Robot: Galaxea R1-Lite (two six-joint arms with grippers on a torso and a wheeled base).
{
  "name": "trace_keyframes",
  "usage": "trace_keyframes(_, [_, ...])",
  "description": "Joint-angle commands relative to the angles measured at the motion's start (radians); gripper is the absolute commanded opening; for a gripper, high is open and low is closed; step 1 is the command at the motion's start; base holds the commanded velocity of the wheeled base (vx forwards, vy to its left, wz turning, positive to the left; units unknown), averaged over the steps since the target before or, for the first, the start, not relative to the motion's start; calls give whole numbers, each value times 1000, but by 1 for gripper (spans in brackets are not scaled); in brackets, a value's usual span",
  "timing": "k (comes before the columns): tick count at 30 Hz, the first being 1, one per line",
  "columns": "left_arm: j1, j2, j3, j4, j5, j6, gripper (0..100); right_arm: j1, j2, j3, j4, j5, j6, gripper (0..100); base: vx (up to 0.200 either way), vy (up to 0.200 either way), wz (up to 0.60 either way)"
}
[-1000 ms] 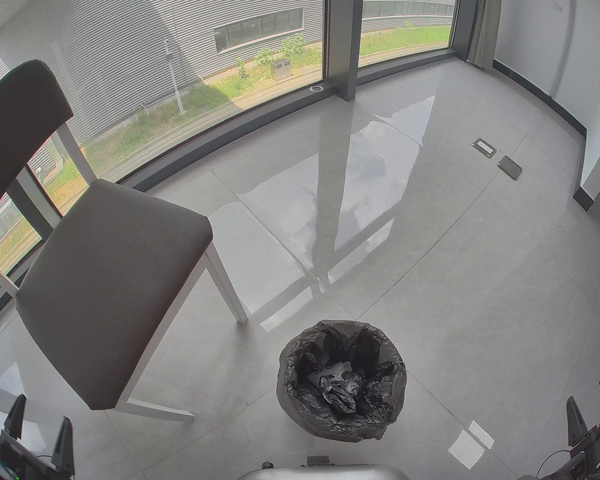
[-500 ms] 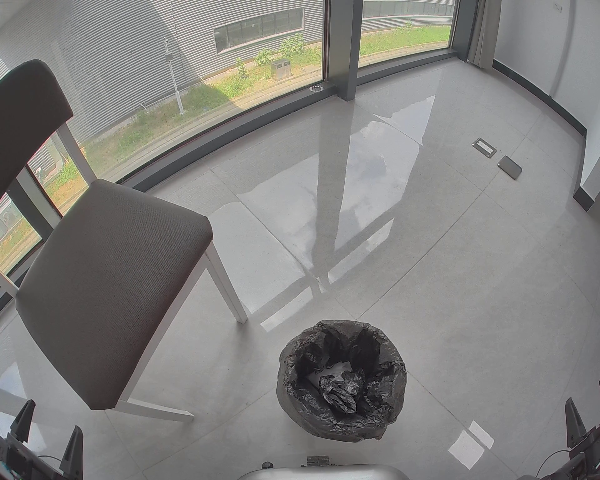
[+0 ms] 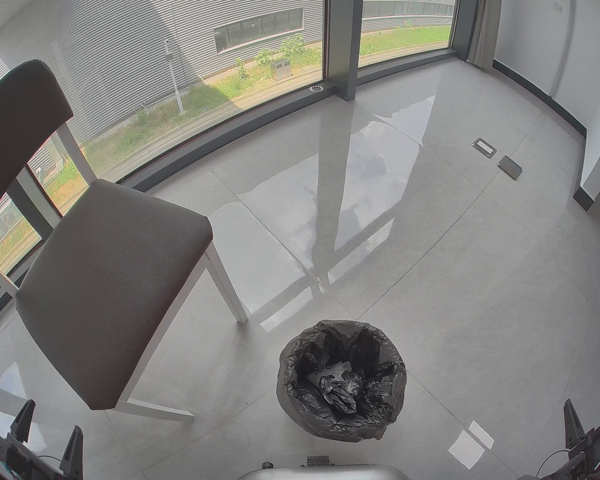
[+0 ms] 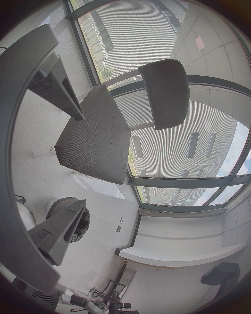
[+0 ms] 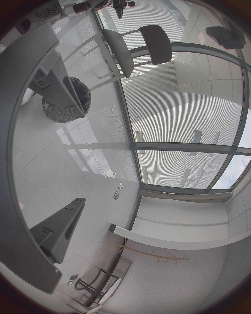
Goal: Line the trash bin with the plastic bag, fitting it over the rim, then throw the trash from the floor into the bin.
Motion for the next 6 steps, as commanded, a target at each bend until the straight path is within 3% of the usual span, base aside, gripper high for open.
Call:
trace_keyframes(1, [0, -13, 18, 0, 1, 0, 100, 1, -11, 0, -2, -1, -5, 100, 0, 0, 0])
trace_keyframes(6, [0, -13, 18, 0, -1, 0, 100, 1, -11, 0, -2, -2, -4, 100, 0, 0, 0])
